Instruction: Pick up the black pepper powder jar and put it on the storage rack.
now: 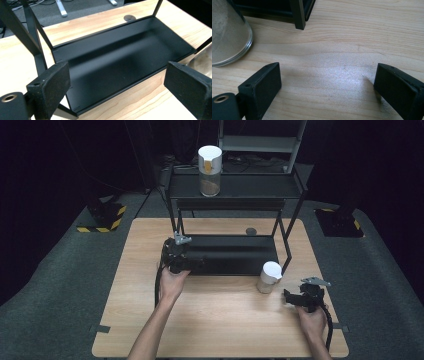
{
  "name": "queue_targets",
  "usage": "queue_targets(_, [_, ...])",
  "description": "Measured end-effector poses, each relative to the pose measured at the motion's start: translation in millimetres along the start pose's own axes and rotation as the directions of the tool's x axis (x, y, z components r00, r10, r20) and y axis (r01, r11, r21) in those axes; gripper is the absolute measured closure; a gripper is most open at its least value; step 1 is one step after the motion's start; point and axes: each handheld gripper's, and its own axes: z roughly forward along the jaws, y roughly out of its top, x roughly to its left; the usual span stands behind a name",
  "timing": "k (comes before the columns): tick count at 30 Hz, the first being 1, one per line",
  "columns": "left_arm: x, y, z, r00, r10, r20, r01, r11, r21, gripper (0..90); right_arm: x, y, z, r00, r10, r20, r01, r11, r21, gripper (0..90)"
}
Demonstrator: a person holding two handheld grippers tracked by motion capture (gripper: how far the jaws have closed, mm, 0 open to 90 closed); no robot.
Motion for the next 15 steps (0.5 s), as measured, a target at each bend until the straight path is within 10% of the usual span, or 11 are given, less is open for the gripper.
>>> queue_targets(15, [0.1, -27.4, 9.6, 0.9999, -0.011, -0.008, 0.011, 0.9999, 0.012, 6.8, 0.0, 0.0, 0.0, 1.0000, 0.000, 0.000, 0.000, 1.000, 0.000, 7.0])
